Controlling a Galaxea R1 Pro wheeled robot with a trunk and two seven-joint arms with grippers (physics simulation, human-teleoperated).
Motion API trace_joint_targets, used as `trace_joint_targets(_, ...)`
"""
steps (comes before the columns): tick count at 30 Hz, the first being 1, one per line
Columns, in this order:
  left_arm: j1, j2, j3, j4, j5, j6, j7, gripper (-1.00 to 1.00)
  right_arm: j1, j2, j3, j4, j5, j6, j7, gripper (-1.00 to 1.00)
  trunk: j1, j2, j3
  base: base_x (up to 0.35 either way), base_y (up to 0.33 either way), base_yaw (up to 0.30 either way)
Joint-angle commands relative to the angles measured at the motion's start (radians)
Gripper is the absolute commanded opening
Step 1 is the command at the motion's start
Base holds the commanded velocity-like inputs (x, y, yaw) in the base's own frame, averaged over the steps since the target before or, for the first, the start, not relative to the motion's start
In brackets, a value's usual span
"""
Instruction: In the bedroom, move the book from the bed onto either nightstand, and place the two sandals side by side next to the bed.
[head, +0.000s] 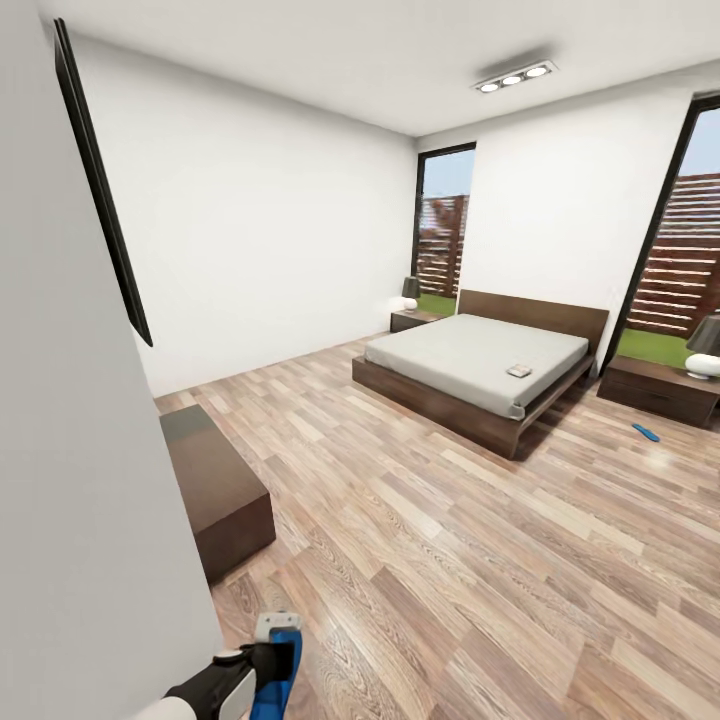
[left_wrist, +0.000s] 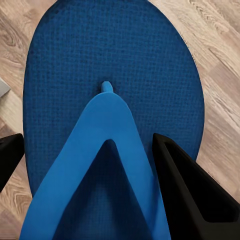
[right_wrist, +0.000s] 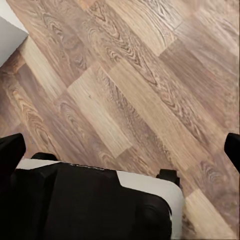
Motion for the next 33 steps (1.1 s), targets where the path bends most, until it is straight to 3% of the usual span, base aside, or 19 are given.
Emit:
trace_joint_targets(1,0.003,0.000,0.001,-0.002,0.002,0.004,-0.003,-1.00,0.000,0.003,-0.001,0.030,-0.005,0.000,-0.029,1.00,0.000,-0.001,0.000,0.000,0.000,0.000)
trace_joint_targets(5,0.022,0.000,0.001,-0.001,0.002,0.001,-0.002,-1.00,0.000,0.010,0.003,0.156,0.013,-0.082,-0.131,1.00,0.000,-0.001,0.000,0.000,0.000,0.000)
trace_joint_targets(13,0.072,0.001,0.003,-0.001,0.004,-0.015,0.000,-1.00,0.000,0.013,0.003,0.258,0.020,-0.167,-0.285,1.00,0.000,-0.001,0.000,0.000,0.000,0.000)
trace_joint_targets(24,0.138,0.003,0.006,0.039,0.009,-0.101,0.040,-1.00,0.000,0.027,0.004,0.308,0.025,-0.185,-0.331,1.00,0.000,-0.001,0.000,0.000,0.000,0.000)
trace_joint_targets(33,0.168,0.006,0.008,0.050,0.013,-0.171,0.044,-1.00,0.000,0.060,0.006,0.336,0.029,-0.222,-0.377,1.00,0.000,-0.001,0.000,0.000,0.000,0.000)
